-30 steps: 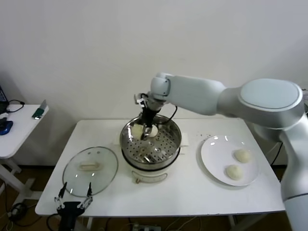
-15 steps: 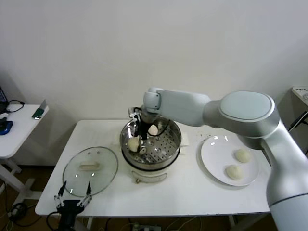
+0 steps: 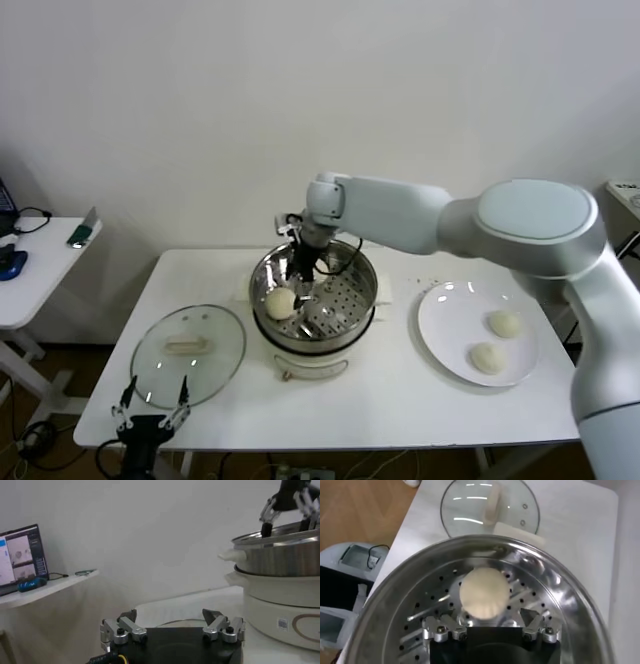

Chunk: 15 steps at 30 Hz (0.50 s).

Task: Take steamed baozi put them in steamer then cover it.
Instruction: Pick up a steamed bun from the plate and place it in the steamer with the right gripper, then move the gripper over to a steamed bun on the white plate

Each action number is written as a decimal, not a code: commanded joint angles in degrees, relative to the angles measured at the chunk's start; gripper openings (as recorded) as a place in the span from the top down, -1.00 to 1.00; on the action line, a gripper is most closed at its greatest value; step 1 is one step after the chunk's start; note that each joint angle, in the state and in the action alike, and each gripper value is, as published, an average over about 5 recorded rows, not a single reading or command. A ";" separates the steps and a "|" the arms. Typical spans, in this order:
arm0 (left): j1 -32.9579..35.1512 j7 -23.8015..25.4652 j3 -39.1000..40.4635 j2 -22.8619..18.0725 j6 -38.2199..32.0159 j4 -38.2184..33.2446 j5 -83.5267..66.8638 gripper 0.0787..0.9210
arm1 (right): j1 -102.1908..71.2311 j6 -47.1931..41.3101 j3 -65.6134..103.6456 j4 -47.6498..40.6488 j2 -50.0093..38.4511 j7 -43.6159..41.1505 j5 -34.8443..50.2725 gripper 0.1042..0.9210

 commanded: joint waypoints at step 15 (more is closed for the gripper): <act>-1.00 -0.07 0.32 -0.23 1.66 0.18 0.25 -0.77 | 7.32 -6.62 -4.08 24.82 -41.05 1.96 -15.23 -0.76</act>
